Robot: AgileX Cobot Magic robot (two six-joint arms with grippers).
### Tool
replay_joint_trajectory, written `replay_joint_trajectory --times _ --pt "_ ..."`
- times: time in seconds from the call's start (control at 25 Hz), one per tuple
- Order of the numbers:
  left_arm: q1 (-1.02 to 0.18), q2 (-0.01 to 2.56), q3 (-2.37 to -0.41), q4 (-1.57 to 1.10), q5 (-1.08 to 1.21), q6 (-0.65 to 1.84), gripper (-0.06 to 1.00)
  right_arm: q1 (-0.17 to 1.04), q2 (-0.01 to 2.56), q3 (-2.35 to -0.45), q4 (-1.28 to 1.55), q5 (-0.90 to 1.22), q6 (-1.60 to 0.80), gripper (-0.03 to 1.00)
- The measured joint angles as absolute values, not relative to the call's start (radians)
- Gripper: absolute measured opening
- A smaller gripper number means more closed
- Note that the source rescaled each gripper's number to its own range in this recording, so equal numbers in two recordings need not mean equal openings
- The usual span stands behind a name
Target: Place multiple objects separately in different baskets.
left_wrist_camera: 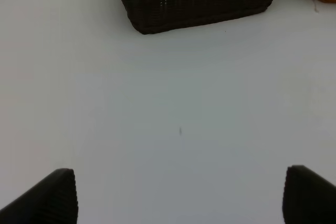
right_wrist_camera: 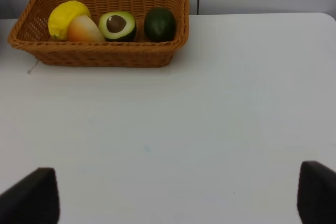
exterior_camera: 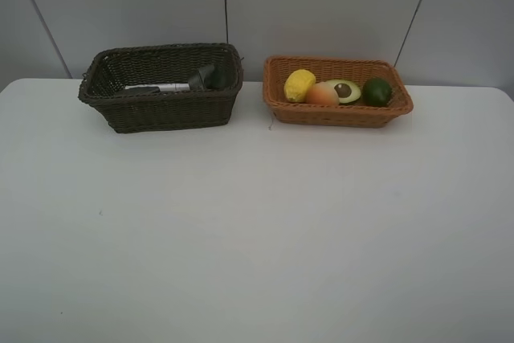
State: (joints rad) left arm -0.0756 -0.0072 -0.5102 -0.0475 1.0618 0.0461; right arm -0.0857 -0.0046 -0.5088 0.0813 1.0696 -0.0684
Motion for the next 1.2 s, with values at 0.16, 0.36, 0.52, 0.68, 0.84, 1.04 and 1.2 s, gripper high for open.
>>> replay_joint_trajectory --times 0.16,0.36,0.52,0.68,0.84,1.04,1.2 --pt "-0.076 -0.007 -0.51 -0.047 1.062 0.046 1.0 -0.086 -0.005 -0.509 0.081 1.07 -0.067 1.0" --pt "-0.076 -0.007 -0.51 -0.047 1.062 0.046 1.0 -0.086 -0.005 -0.509 0.081 1.066 -0.067 1.0" --pt "-0.076 -0.007 -0.51 -0.047 1.062 0.046 1.0 -0.086 -0.005 -0.509 0.081 1.066 -0.066 1.0" --pt "-0.076 -0.007 -0.51 -0.047 1.062 0.046 1.0 -0.086 -0.005 -0.509 0.08 1.065 -0.066 1.0" --pt "-0.076 -0.007 -0.51 -0.047 1.062 0.046 1.0 -0.086 -0.005 -0.509 0.08 1.065 -0.066 1.0" --pt "-0.076 -0.007 -0.51 -0.047 1.062 0.046 1.0 -0.086 -0.005 -0.509 0.08 1.065 -0.065 1.0" --pt "-0.076 -0.007 -0.51 -0.047 1.062 0.046 1.0 -0.086 -0.005 -0.509 0.08 1.065 -0.065 1.0"
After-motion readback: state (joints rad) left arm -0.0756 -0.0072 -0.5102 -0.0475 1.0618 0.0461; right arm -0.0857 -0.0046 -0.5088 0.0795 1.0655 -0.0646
